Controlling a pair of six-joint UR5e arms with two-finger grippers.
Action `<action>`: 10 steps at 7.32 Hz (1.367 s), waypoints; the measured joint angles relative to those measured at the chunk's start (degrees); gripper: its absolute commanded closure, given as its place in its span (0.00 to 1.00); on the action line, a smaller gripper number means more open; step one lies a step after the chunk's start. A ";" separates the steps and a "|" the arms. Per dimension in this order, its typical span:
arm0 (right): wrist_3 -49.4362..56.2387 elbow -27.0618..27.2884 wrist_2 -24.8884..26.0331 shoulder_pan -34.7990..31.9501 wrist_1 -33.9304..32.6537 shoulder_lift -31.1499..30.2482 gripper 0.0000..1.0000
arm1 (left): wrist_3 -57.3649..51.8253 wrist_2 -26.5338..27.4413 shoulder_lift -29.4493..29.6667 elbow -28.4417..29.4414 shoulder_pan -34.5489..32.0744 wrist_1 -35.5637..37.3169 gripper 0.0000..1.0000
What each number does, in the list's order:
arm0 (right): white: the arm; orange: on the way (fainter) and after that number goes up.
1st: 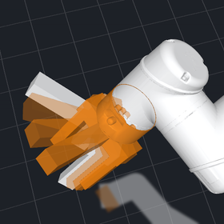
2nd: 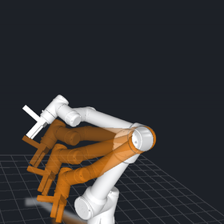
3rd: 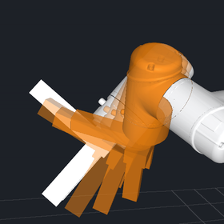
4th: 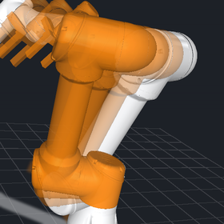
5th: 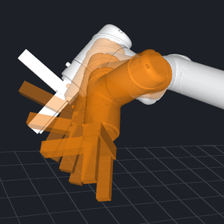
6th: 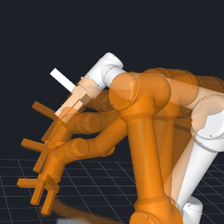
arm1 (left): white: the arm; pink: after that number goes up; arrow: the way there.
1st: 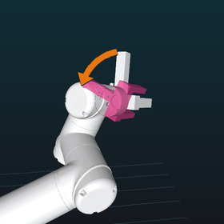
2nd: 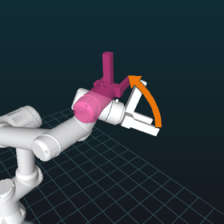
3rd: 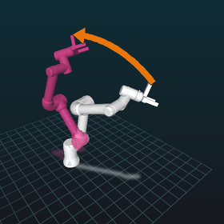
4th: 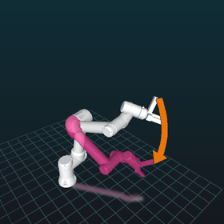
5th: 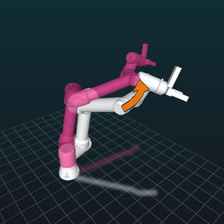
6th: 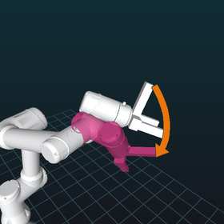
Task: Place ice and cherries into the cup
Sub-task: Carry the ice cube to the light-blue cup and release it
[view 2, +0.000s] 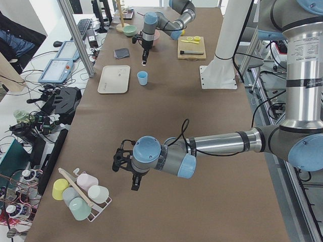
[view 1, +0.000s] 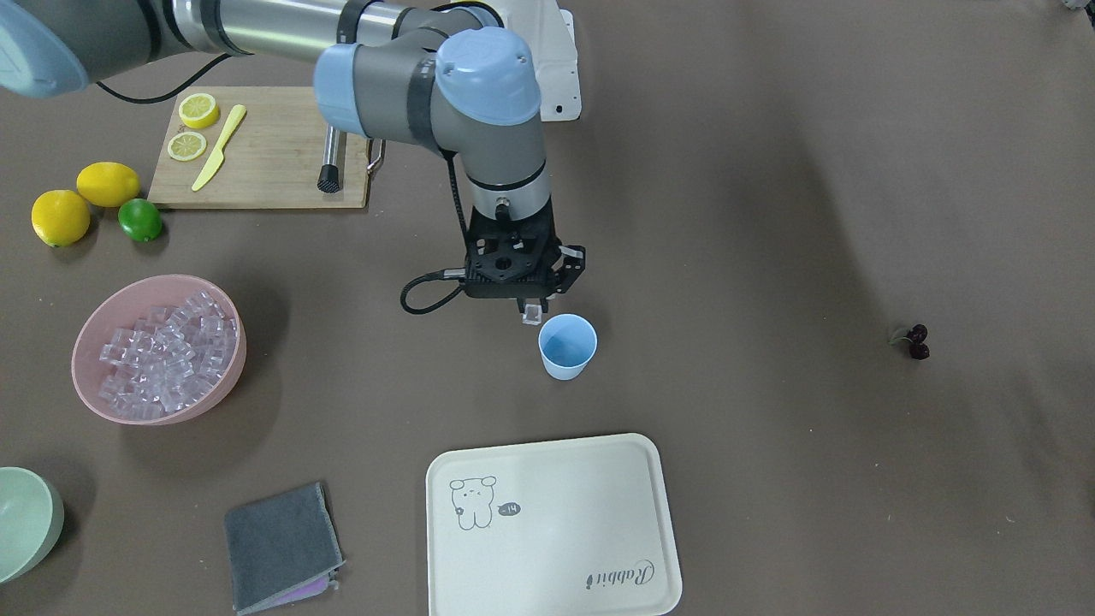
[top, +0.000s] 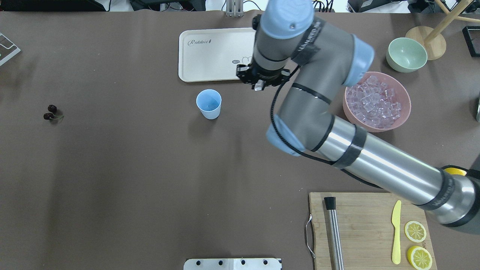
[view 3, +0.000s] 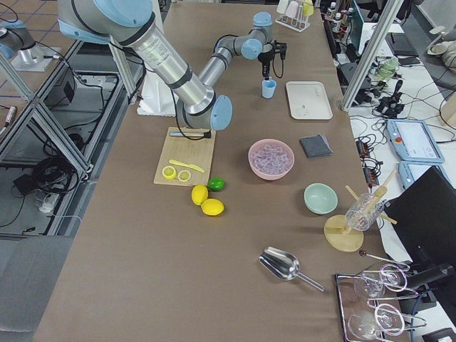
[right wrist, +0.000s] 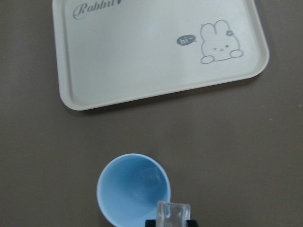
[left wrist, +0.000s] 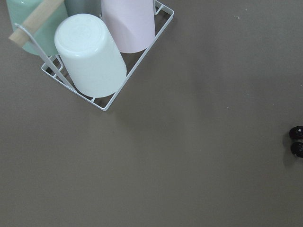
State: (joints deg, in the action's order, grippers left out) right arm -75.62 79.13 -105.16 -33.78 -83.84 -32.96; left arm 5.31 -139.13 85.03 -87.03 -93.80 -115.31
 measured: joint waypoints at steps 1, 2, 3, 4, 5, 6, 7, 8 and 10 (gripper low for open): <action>-1.18 -1.58 1.34 1.37 2.53 0.61 0.65 | -0.03 -0.02 -0.04 0.09 0.00 0.00 0.02; -1.58 -2.21 2.27 2.14 3.76 0.85 0.62 | -0.11 -0.06 -0.19 0.20 -0.03 0.00 0.02; -1.53 -2.41 3.11 2.43 4.38 0.96 0.65 | -0.17 -0.08 -0.35 0.24 -0.06 0.00 0.02; -1.39 -2.61 4.20 2.53 4.97 1.01 0.55 | -0.24 -0.08 -0.45 0.37 -0.06 -0.02 0.02; -1.16 -2.72 4.94 2.46 5.44 1.00 0.37 | -0.30 -0.09 -0.51 0.52 -0.07 -0.06 0.02; -0.22 -2.59 5.05 2.12 5.48 0.73 0.36 | -0.31 -0.09 -0.52 0.56 -0.07 -0.06 0.02; 1.49 -1.40 4.61 1.46 5.26 -0.80 0.36 | -0.28 -0.09 -0.51 0.58 -0.07 -0.04 0.02; 3.91 1.89 3.16 -0.01 5.04 -4.81 0.36 | -0.22 -0.09 -0.49 0.59 -0.07 -0.06 0.02; 13.83 14.98 -4.71 -7.53 2.96 -19.96 0.37 | -0.19 -0.09 -0.49 0.54 -0.07 -0.08 0.02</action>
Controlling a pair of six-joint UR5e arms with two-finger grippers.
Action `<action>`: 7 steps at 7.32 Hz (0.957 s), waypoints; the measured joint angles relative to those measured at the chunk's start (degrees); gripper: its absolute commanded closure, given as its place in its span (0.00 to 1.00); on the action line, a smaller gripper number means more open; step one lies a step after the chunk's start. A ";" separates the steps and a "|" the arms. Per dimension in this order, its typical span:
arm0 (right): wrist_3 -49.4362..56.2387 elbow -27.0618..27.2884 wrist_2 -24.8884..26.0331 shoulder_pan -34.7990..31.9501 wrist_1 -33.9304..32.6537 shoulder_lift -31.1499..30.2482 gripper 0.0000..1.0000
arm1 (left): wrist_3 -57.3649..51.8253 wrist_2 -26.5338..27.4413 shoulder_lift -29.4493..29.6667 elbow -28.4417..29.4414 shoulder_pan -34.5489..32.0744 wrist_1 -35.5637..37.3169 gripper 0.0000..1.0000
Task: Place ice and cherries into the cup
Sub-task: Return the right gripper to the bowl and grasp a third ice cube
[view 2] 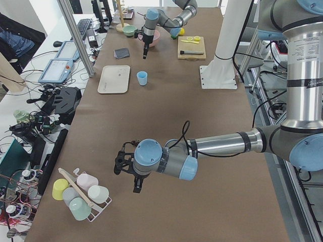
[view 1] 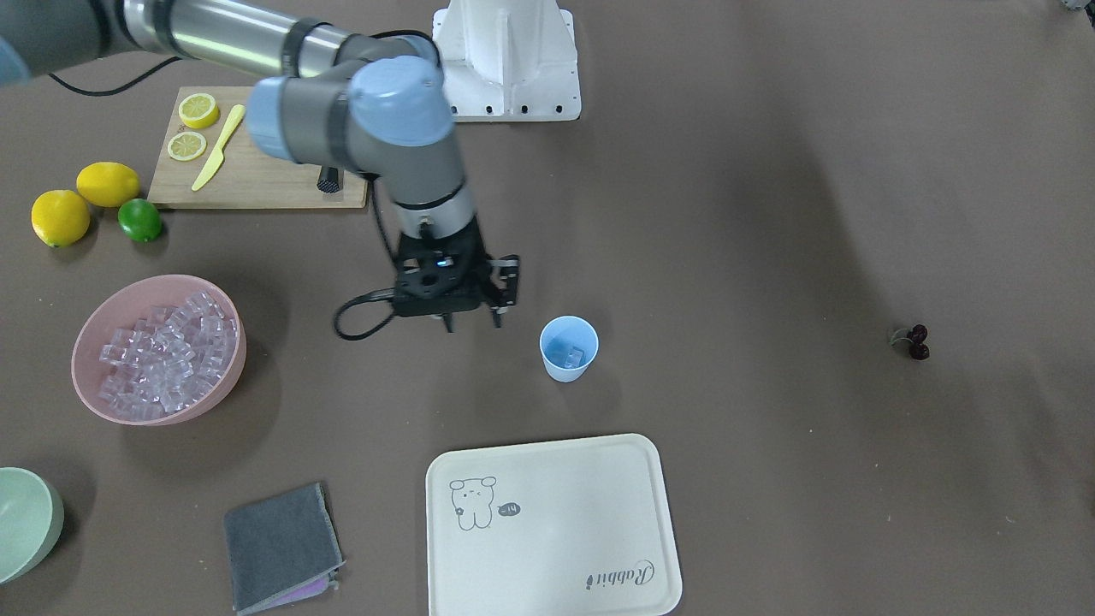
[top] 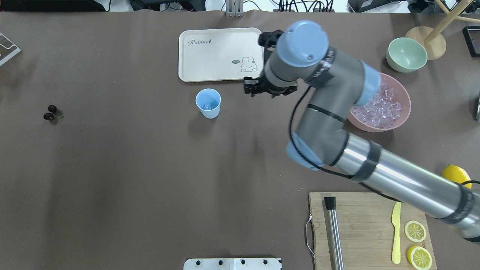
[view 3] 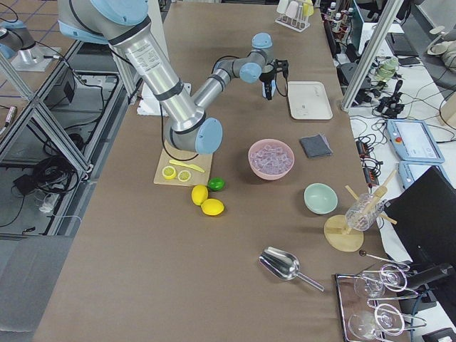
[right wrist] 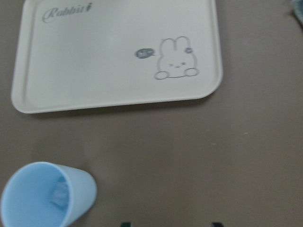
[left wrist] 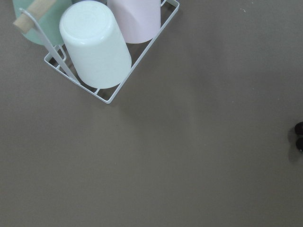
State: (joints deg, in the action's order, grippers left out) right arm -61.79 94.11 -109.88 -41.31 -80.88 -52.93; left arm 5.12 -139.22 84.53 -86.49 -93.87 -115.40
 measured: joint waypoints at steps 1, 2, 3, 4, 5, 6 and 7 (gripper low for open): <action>7.19 5.69 -3.02 -4.08 -1.56 -7.80 0.38 | -0.01 0.00 -0.03 -0.10 -0.02 0.00 0.02; 14.70 9.00 -4.41 -7.19 -2.32 -14.58 0.40 | -0.01 0.00 -0.12 -0.23 -0.05 0.00 0.02; 20.35 10.31 -4.41 -8.83 -2.41 -19.46 0.41 | -0.02 0.00 -0.27 -0.41 -0.10 -0.02 0.02; 23.35 10.52 -3.23 -9.43 -2.41 -22.25 0.41 | 0.00 0.00 -0.69 -0.64 -0.14 -0.40 0.02; 24.54 9.75 -1.49 -9.36 -2.41 -23.28 0.41 | 0.04 0.00 -1.16 -0.81 -0.15 -1.04 0.02; 24.95 8.49 -0.34 -9.05 -1.95 -23.61 0.41 | 0.06 0.00 -1.38 -0.88 -0.17 -1.40 0.02; 24.92 7.22 0.24 -8.67 -0.93 -23.64 0.41 | 0.07 0.00 -1.52 -0.95 -0.17 -1.57 0.02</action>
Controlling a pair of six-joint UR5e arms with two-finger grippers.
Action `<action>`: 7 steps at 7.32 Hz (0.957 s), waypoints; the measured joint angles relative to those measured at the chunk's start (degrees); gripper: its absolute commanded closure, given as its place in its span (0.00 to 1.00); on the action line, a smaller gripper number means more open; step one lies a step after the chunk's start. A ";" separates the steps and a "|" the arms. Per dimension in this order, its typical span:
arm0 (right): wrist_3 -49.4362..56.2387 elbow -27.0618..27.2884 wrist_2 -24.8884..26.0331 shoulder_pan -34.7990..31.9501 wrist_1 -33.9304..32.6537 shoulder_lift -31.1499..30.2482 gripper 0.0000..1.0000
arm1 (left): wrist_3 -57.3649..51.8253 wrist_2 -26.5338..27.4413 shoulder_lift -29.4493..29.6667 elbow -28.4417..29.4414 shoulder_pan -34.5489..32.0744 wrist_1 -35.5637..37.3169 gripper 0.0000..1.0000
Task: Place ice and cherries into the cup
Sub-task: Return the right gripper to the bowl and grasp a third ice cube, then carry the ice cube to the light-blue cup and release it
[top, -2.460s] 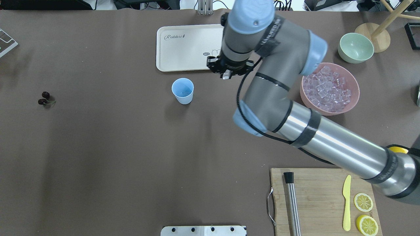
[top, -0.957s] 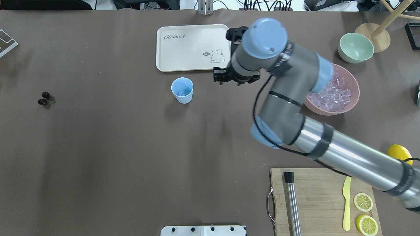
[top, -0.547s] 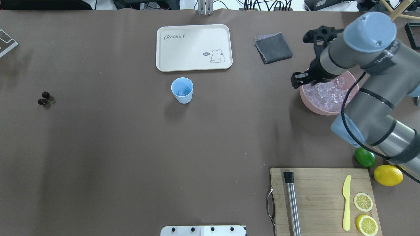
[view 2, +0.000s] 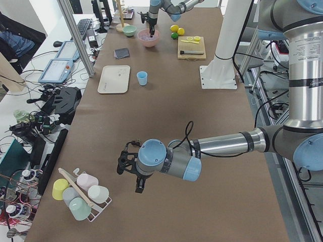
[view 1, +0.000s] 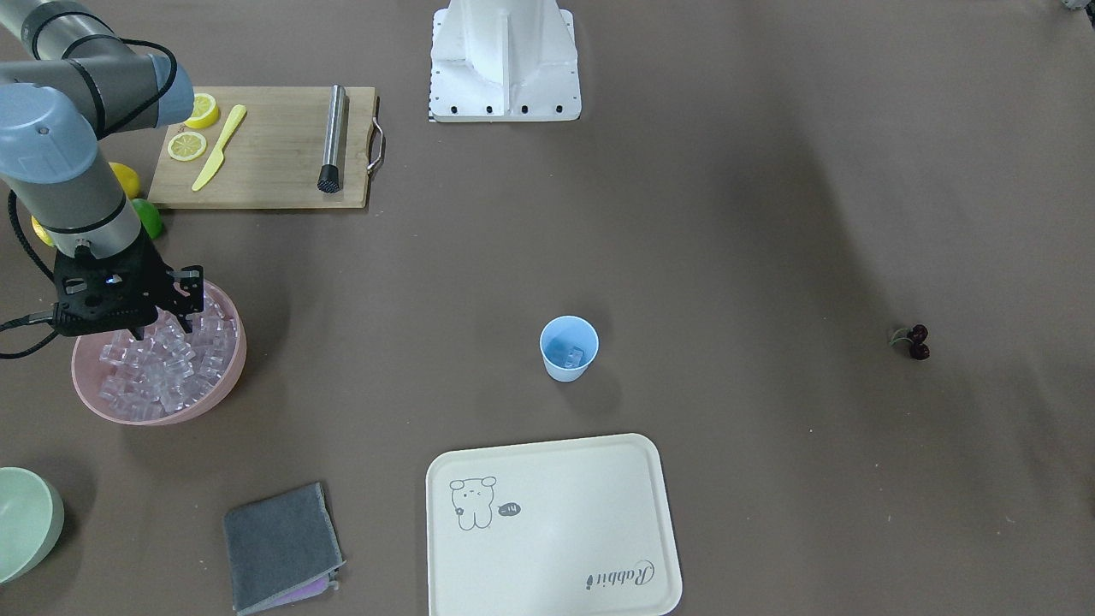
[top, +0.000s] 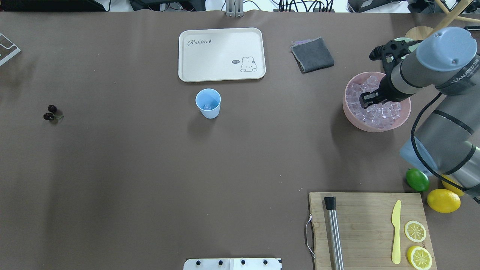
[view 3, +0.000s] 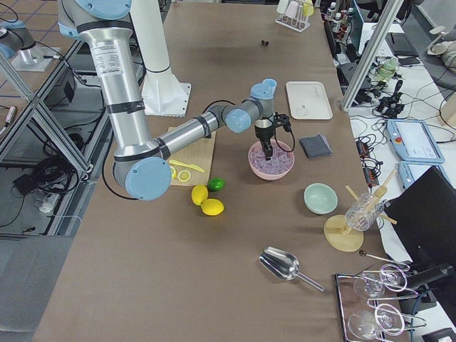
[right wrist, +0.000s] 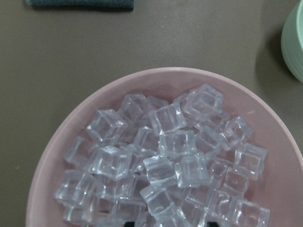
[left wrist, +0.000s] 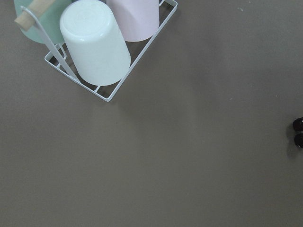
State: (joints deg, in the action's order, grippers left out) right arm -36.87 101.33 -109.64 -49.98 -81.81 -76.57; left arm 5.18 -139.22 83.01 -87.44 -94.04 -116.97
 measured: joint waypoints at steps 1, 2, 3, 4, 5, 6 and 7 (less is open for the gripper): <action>-0.33 -1.39 0.54 0.54 1.15 0.22 0.43 | 0.00 0.00 -0.10 -0.05 0.00 -0.06 0.02; -0.58 -2.43 1.11 0.99 2.38 0.37 0.44 | 0.02 0.00 -0.14 -0.13 0.00 -0.09 0.02; -0.69 -2.90 1.37 1.23 3.29 0.22 0.68 | 0.06 0.00 -0.16 -0.20 0.00 -0.09 0.02; -0.71 -3.05 1.44 1.35 3.70 -0.02 0.71 | 0.08 0.00 -0.17 -0.27 0.00 -0.10 0.02; -0.69 -3.00 1.39 1.39 3.86 -0.11 0.73 | 0.09 0.00 -0.16 -0.34 0.00 -0.10 0.02; -0.67 -2.89 1.31 1.39 3.92 -0.15 0.74 | 0.09 0.00 -0.14 -0.37 0.00 -0.10 0.02; -0.66 -2.86 1.28 1.46 3.94 -0.20 0.74 | 0.07 0.00 -0.14 -0.37 0.00 -0.10 0.02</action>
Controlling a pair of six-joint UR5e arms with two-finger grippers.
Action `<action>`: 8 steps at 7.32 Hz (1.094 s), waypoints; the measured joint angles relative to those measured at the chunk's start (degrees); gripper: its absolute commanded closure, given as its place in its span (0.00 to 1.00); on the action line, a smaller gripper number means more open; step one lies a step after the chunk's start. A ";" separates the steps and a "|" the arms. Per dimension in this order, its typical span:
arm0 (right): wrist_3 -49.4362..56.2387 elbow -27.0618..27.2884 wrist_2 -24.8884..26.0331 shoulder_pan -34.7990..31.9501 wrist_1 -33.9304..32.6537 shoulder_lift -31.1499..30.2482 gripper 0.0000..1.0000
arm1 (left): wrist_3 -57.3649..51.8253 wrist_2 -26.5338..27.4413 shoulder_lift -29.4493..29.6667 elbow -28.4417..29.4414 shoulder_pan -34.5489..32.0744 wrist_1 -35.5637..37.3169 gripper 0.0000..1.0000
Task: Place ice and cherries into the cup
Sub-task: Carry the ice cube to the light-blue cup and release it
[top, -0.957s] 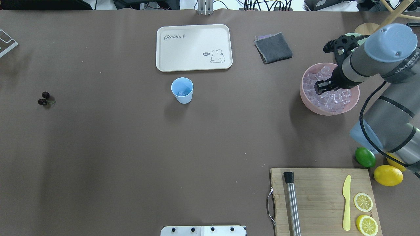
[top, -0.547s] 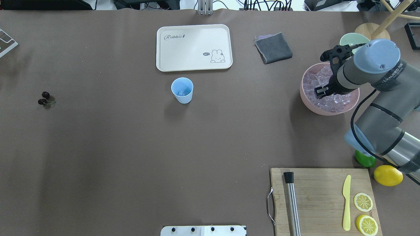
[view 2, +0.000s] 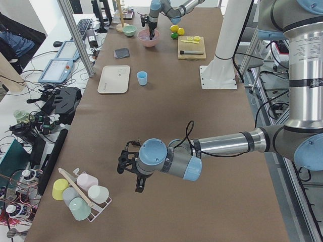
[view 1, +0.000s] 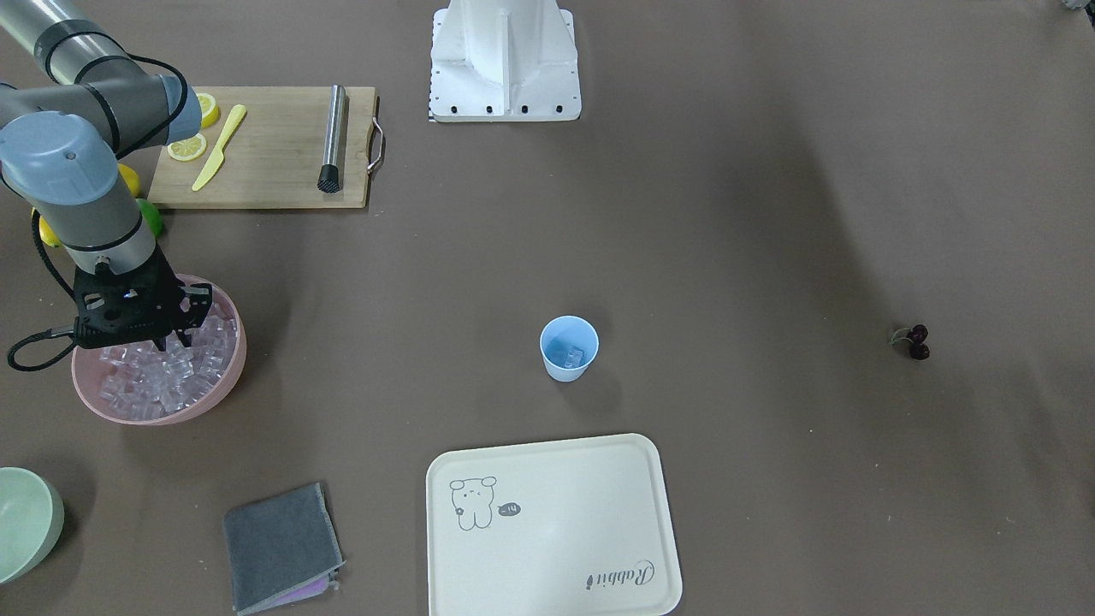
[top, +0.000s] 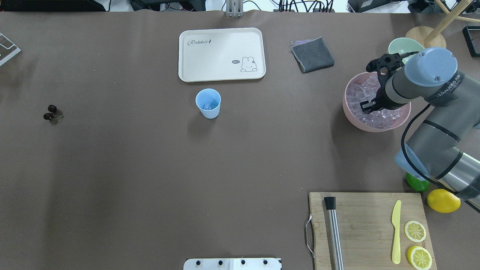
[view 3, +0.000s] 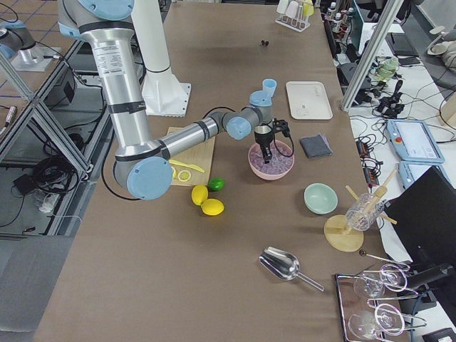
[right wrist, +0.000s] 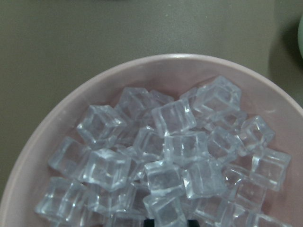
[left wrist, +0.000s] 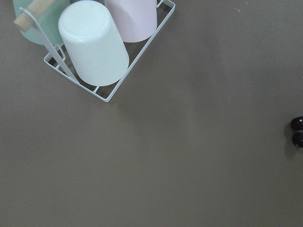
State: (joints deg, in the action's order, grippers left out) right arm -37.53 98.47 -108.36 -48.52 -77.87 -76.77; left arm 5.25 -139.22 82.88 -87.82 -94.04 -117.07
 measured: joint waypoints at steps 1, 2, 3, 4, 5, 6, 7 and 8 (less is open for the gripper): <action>0.00 0.17 -0.05 0.06 -0.03 -0.01 0.75 | -0.04 0.00 0.00 0.00 0.00 0.00 0.02; 0.00 0.85 -0.17 0.04 -0.25 0.15 0.75 | -0.06 0.00 0.01 -0.01 0.00 0.00 0.02; 0.02 2.10 -0.82 -0.34 -1.16 0.56 0.75 | -0.06 0.00 0.01 -0.02 0.00 0.00 0.02; 0.18 3.36 -2.24 -1.31 -2.86 1.20 0.75 | -0.05 0.00 0.01 -0.01 0.00 0.00 0.02; 0.46 4.58 -4.09 -2.70 -4.78 1.88 0.75 | -0.04 0.02 0.01 0.00 0.00 0.00 0.02; 0.54 5.99 -6.15 -4.09 -6.45 2.79 0.75 | -0.05 0.06 0.01 0.01 0.01 0.00 0.02; -0.01 7.18 -8.11 -4.82 -8.96 5.31 0.75 | -0.06 0.07 0.03 0.04 0.05 0.00 0.02; -3.61 7.22 -9.07 -3.69 -12.88 10.88 0.75 | -0.05 0.08 0.06 0.02 0.08 0.00 0.02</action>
State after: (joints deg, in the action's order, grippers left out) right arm -41.14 105.69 -117.42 -52.22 -90.75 -65.89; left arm 5.21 -139.14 82.94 -87.79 -93.97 -117.07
